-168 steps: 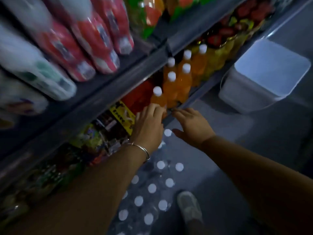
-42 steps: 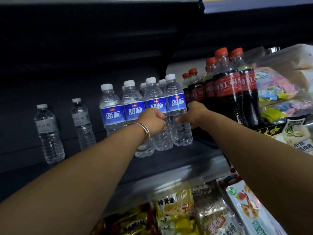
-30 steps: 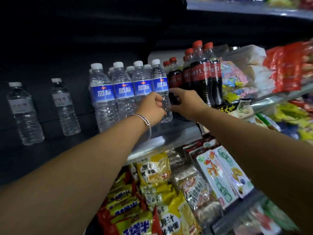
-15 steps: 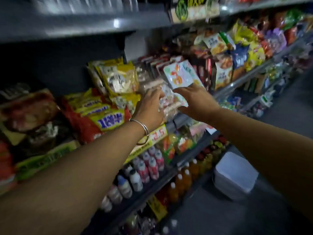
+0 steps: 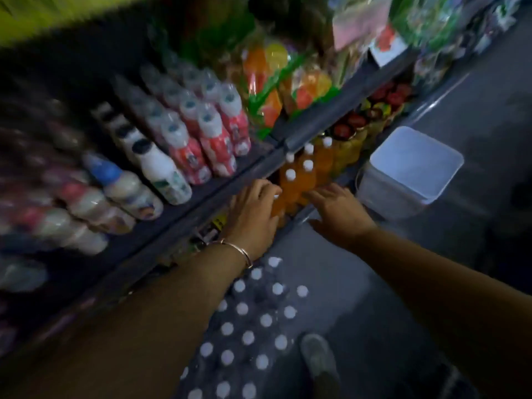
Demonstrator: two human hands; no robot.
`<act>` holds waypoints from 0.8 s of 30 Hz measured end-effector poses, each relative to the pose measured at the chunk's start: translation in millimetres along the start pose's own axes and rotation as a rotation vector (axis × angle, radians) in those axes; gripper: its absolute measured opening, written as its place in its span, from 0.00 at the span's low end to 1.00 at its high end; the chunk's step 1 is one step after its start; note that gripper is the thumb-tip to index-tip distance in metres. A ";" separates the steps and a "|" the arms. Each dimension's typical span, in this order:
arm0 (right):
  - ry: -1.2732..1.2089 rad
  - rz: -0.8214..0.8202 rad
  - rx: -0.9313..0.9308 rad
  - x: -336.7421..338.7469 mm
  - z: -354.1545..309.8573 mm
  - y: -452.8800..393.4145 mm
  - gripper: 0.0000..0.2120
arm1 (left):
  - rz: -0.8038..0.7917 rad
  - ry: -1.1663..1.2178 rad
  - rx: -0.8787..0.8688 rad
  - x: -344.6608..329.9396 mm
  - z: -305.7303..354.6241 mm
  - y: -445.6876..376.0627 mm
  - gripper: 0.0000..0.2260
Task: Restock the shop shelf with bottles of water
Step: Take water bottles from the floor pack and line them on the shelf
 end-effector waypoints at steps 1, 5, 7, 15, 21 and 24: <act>0.006 -0.053 -0.010 -27.8 3.9 -6.9 0.25 | -0.023 -0.002 0.014 -26.2 -12.5 -6.0 0.19; -0.075 -0.210 -0.053 -135.9 15.4 -40.8 0.29 | -0.098 0.040 0.095 -121.1 -61.0 -24.8 0.20; -0.132 -0.254 -0.079 -184.8 17.5 -58.7 0.31 | -0.138 0.069 0.118 -164.3 -83.9 -31.7 0.21; -0.382 -0.404 -0.113 -327.2 18.7 -125.1 0.40 | -0.231 0.139 0.180 -281.6 -146.6 -57.2 0.22; -0.539 -0.369 -0.104 -364.7 19.1 -149.3 0.37 | -0.234 0.154 0.200 -311.6 -163.1 -70.3 0.24; -0.562 -0.351 -0.099 -363.3 20.6 -150.6 0.29 | -0.224 0.174 0.195 -313.6 -166.9 -69.8 0.24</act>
Point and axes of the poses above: each hand's wrist, its own y-axis away from the middle knuckle, its own x-axis out of the back of the hand, z = x × y, the point moved 4 cm from there along -y, towards the middle knuckle, and after that the axes turned 15 degrees about -z, right-handed, at the moved point
